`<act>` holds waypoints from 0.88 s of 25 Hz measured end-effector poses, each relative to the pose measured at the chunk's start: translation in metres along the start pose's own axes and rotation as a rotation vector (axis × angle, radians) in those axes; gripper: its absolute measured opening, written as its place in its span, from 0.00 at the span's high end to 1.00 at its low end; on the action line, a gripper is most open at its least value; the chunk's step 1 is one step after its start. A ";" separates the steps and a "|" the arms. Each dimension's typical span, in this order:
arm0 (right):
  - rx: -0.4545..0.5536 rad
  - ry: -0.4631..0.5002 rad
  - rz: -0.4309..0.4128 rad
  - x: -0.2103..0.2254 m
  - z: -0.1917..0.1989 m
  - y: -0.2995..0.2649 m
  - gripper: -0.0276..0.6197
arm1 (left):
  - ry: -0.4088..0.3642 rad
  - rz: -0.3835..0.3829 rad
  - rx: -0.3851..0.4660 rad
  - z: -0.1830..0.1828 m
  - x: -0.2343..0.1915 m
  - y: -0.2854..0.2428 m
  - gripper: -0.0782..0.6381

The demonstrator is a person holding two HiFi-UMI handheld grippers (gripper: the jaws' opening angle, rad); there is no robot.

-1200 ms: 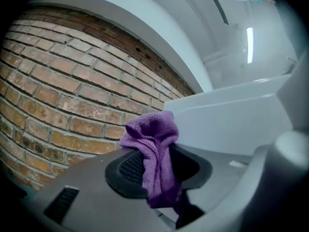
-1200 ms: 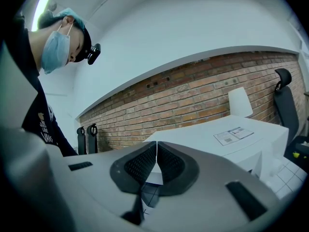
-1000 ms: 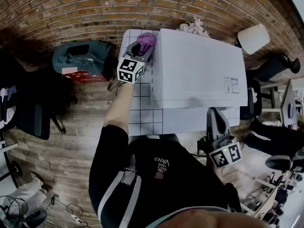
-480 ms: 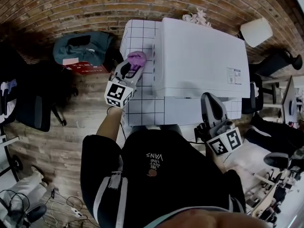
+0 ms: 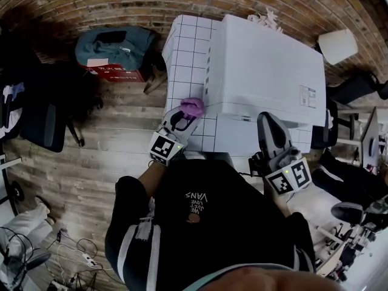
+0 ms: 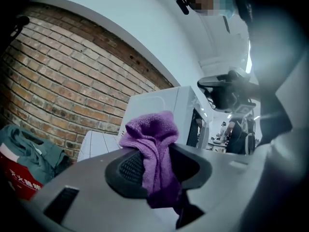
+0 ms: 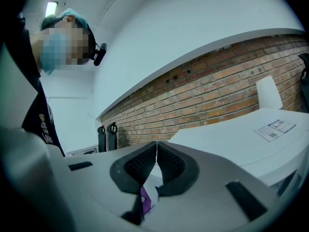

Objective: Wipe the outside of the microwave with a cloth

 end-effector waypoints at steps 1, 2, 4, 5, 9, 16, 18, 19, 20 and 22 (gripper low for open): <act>0.001 0.000 0.001 0.001 0.000 0.000 0.95 | 0.007 0.009 -0.009 0.004 0.003 0.000 0.70; 0.003 0.000 0.004 0.001 0.000 0.001 0.95 | 0.014 0.016 -0.016 0.007 0.006 -0.002 0.70; 0.007 0.001 0.019 0.004 -0.002 0.002 0.95 | 0.024 0.020 -0.023 0.012 0.008 -0.007 0.70; 0.009 0.001 0.029 0.005 -0.003 0.004 0.95 | 0.030 0.020 -0.023 0.013 0.008 -0.011 0.70; 0.024 0.003 0.067 0.010 -0.007 0.010 0.95 | 0.059 -0.001 -0.014 0.017 -0.006 -0.028 0.70; 0.046 -0.007 0.132 0.017 -0.007 0.022 0.95 | 0.046 -0.042 -0.008 0.018 -0.061 -0.080 0.70; 0.050 -0.010 0.149 0.019 -0.006 0.025 0.95 | 0.063 -0.069 0.001 0.017 -0.083 -0.098 0.70; 0.053 -0.012 0.158 0.019 -0.006 0.026 0.95 | 0.068 -0.081 0.003 0.016 -0.094 -0.107 0.70; 0.056 -0.013 0.167 0.020 -0.006 0.028 0.95 | 0.069 -0.090 0.001 0.014 -0.103 -0.116 0.70; 0.060 -0.015 0.185 0.021 -0.007 0.031 0.95 | 0.061 -0.098 -0.012 0.011 -0.120 -0.134 0.70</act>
Point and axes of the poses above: the fingertips, and each gripper's own axes: y backward along the fingers, x to its right, z out of its underside, the point moved 10 cm from there along y, backward along the fingers, and after that the axes turned 10 degrees about -y, right-handed, at the moved point
